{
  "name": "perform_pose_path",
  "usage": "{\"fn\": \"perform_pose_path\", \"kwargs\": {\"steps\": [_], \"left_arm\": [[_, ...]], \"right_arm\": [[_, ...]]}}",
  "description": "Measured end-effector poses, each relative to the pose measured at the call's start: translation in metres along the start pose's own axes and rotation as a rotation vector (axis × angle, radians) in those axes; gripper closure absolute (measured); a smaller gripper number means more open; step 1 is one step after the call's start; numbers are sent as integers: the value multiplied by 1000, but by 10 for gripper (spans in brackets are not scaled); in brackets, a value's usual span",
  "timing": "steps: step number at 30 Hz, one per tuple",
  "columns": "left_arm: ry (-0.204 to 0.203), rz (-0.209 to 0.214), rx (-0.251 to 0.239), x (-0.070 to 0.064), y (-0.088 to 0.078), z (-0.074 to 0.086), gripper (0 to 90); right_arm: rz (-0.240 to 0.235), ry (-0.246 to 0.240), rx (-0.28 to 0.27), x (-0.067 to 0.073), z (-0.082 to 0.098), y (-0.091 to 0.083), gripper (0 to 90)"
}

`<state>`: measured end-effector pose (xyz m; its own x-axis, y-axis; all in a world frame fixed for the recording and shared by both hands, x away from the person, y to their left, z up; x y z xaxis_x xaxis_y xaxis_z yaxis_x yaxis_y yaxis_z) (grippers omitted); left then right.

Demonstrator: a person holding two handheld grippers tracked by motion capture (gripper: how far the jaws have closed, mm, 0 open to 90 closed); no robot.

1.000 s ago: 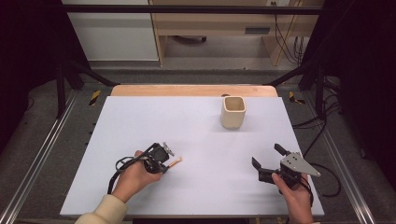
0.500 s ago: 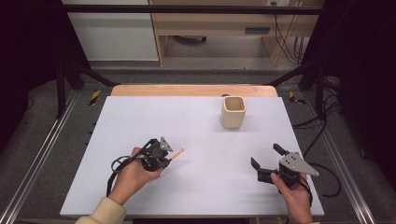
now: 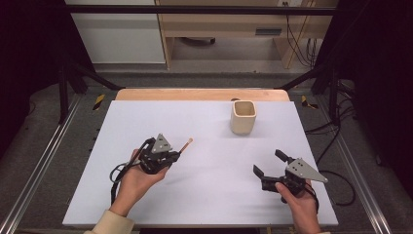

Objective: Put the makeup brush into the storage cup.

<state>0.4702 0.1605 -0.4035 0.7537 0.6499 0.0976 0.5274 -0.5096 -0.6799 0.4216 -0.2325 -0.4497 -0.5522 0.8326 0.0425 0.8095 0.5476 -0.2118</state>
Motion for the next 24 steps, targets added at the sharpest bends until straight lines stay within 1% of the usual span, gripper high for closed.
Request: {"fn": "perform_pose_path", "kwargs": {"steps": [1, 3, 5, 6, 7, 8, 10, 11, 12, 14, 15, 16, 17, 19, 20, 21, 22, 24], "left_arm": [[0, 0, 0, 0, 0, 0, 828], [-12, -3, -46, 2, -2, 4, 828], [-17, 1, -72, 2, -4, 7, 828], [-21, 2, -84, 2, -4, 9, 828], [-21, 2, -84, 2, -4, 9, 828], [-25, 4, -112, 2, -6, 12, 828], [-14, 0, -114, 2, -7, 12, 828], [-11, -2, -120, 1, -7, 12, 828], [-8, -1, -130, 0, -8, 12, 828], [-7, 1, -133, -1, -7, 13, 828], [-14, -2, -148, 0, -7, 13, 828], [-14, -2, -148, 0, -7, 13, 828], [-23, 3, -171, 1, -8, 13, 828], [-28, -2, -186, 1, -9, 14, 828], [-28, -2, -186, 1, -9, 14, 828], [-34, -3, -198, 1, -10, 14, 828], [-34, -3, -198, 1, -10, 14, 828], [-44, -10, -219, 1, -12, 13, 828]], "right_arm": [[-3, -5, 1, 2, 0, 1, 32], [-19, -10, -3, 7, -2, 4, 33], [-29, -11, 2, 11, -2, 7, 33], [-34, -12, 0, 13, -2, 9, 32], [-34, -12, 0, 13, -2, 9, 32], [-52, 1, 13, 17, -2, 13, 30], [-72, 27, 34, 18, -1, 16, 35], [-86, 15, 39, 19, -1, 18, 36], [-90, 14, 42, 20, -2, 20, 37], [-106, 13, 47, 22, -4, 26, 39], [-114, 10, 47, 24, -5, 30, 39], [-114, 10, 47, 24, -5, 30, 39], [-124, -8, 46, 28, -10, 37, 40], [-128, -14, 40, 32, -15, 41, 44], [-128, -14, 40, 32, -15, 41, 44], [-129, -32, 29, 35, -24, 46, 60], [-127, -39, 30, 36, -28, 48, 65], [-122, -61, 30, 39, -37, 54, 72]]}}
Point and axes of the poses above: each handheld gripper's, and its own axes: y roughly forward along the jaws, z roughly out of its underside, x roughly to its left, the point moved 1 cm from there along y, roughly forward along the jaws, and after that the axes turned 2 degrees about x, right-handed, at the moved point
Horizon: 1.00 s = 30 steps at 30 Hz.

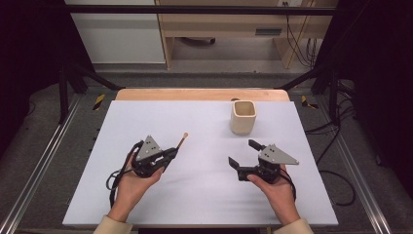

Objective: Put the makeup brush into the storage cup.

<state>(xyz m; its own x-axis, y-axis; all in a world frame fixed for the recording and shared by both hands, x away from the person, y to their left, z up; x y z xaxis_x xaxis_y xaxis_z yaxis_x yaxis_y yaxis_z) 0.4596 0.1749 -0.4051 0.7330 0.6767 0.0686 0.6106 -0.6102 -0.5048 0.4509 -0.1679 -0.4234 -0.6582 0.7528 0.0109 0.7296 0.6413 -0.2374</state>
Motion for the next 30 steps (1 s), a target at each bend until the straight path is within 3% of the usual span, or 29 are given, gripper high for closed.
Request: {"fn": "perform_pose_path", "kwargs": {"steps": [3, 7, 10, 13, 16, 19, 30], "left_arm": [[-11, 4, -22, 0, -1, 0, 828], [-30, 8, -73, 0, -3, 4, 828], [-38, 12, -105, -1, -4, 7, 828], [-41, 17, -107, -4, -4, 8, 828], [-38, 19, -118, -8, -3, 10, 828], [-28, 15, -137, -11, -3, 10, 828], [-50, 23, -223, -13, -5, 14, 828]], "right_arm": [[-10, 1, -1, 4, -13, 11, 75], [-34, 41, -22, 10, -17, 20, 62], [-42, 63, -41, 13, -16, 17, 61], [-51, 113, -78, 15, -16, 11, 70], [-47, 102, -86, 17, -16, 9, 62], [-35, 132, -88, 20, -16, 8, 62], [-76, 88, -64, 34, -13, 15, 122]]}}
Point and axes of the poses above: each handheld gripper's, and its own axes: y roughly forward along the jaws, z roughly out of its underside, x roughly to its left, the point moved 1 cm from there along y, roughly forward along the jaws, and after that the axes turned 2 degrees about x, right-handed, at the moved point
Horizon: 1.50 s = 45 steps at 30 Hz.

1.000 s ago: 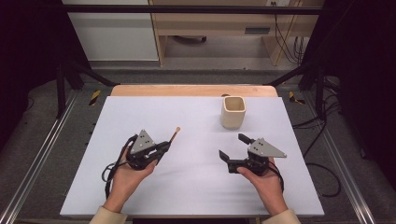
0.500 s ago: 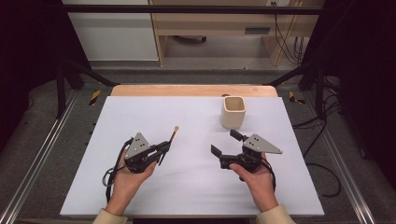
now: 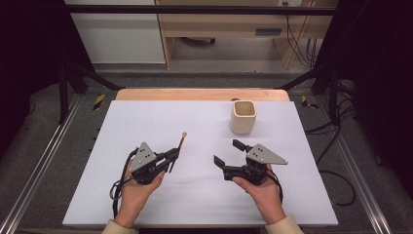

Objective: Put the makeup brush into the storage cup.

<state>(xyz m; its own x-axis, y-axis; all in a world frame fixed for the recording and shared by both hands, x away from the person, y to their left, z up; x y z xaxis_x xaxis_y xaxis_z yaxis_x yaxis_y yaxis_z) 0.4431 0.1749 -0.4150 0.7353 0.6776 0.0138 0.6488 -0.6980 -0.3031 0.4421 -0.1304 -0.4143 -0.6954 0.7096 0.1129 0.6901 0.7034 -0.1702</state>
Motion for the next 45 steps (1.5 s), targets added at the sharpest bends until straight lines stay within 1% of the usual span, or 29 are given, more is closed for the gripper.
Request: {"fn": "perform_pose_path", "kwargs": {"steps": [1, 2, 3, 4, 5, 6, 9, 11, 13, 14, 16, 18, 24, 26, 28, 33, 34, 37, 42, 44, 45], "left_arm": [[4, 0, -10, 0, 0, 0, 828], [-2, 12, -16, -1, 1, 0, 828], [-3, 12, -19, -1, 1, 0, 827], [-8, 17, -24, -2, 2, 0, 827], [-18, 24, -30, -2, 3, 1, 827], [-18, 28, -31, -3, 3, 1, 827], [-1, 30, -35, -7, 5, 3, 827], [1, 31, -44, -10, 6, 3, 827], [5, 32, -44, -11, 6, 3, 827], [13, 35, -47, -14, 7, 2, 827], [14, 39, -48, -16, 8, 2, 827], [14, 44, -47, -17, 9, 3, 827], [5, 57, -55, -18, 11, 4, 827], [9, 59, -58, -19, 11, 4, 827], [5, 67, -61, -20, 11, 4, 827], [3, 74, -65, -21, 12, 4, 827], [-2, 78, -65, -21, 13, 4, 827], [-6, 82, -67, -22, 13, 5, 827], [5, 91, -64, -24, 14, 5, 827], [9, 98, -67, -26, 15, 5, 827], [9, 98, -67, -26, 15, 5, 827]], "right_arm": [[2, -3, 3, 1, 0, 1, 119], [6, -11, 5, 2, 1, 2, 118], [2, -19, 7, 2, 1, 2, 123], [2, -13, 13, 3, 1, 3, 127], [-3, -18, 15, 4, 2, 3, 129], [-5, -22, 17, 4, 2, 3, 134], [-15, -25, 16, 6, 2, 3, 153], [-22, -28, 18, 7, 2, 4, 173], [-26, -42, 27, 7, 3, 4, 178], [-28, -37, 28, 7, 3, 4, 182], [-36, -35, 24, 7, 3, 4, 203], [-42, -30, 23, 8, 2, 4, 205], [-51, -32, 21, 8, 2, 4, 226], [-55, -29, 23, 9, 2, 4, 230], [-56, -35, 26, 9, 2, 4, 238], [-62, -38, 26, 9, 2, 5, 261], [-71, -43, 27, 9, 3, 5, 293], [-85, -43, 29, 10, 3, 5, 319], [-106, -38, 33, 11, 3, 6, 339], [-121, -25, 31, 12, 3, 7, 359], [-121, -25, 31, 12, 3, 7, 359]]}}
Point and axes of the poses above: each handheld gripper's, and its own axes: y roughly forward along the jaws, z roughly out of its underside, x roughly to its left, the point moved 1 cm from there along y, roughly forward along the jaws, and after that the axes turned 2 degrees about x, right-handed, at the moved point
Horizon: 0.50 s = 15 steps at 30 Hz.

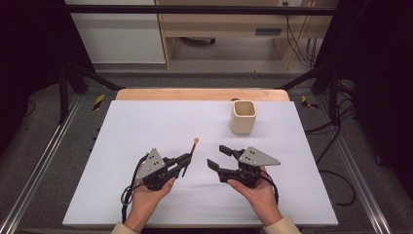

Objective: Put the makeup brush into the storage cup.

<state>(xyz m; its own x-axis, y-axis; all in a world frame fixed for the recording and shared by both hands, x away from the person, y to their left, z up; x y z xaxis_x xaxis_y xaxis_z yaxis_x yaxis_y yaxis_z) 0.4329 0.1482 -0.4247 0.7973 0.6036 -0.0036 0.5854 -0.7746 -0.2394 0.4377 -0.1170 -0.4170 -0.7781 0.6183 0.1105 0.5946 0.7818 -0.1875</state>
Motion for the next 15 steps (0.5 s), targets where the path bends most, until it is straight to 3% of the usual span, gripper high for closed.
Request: {"fn": "perform_pose_path", "kwargs": {"steps": [15], "left_arm": [[18, 26, 2, -6, 4, 0, 827]], "right_arm": [[-62, 9, 0, 6, 1, 4, 499]]}}
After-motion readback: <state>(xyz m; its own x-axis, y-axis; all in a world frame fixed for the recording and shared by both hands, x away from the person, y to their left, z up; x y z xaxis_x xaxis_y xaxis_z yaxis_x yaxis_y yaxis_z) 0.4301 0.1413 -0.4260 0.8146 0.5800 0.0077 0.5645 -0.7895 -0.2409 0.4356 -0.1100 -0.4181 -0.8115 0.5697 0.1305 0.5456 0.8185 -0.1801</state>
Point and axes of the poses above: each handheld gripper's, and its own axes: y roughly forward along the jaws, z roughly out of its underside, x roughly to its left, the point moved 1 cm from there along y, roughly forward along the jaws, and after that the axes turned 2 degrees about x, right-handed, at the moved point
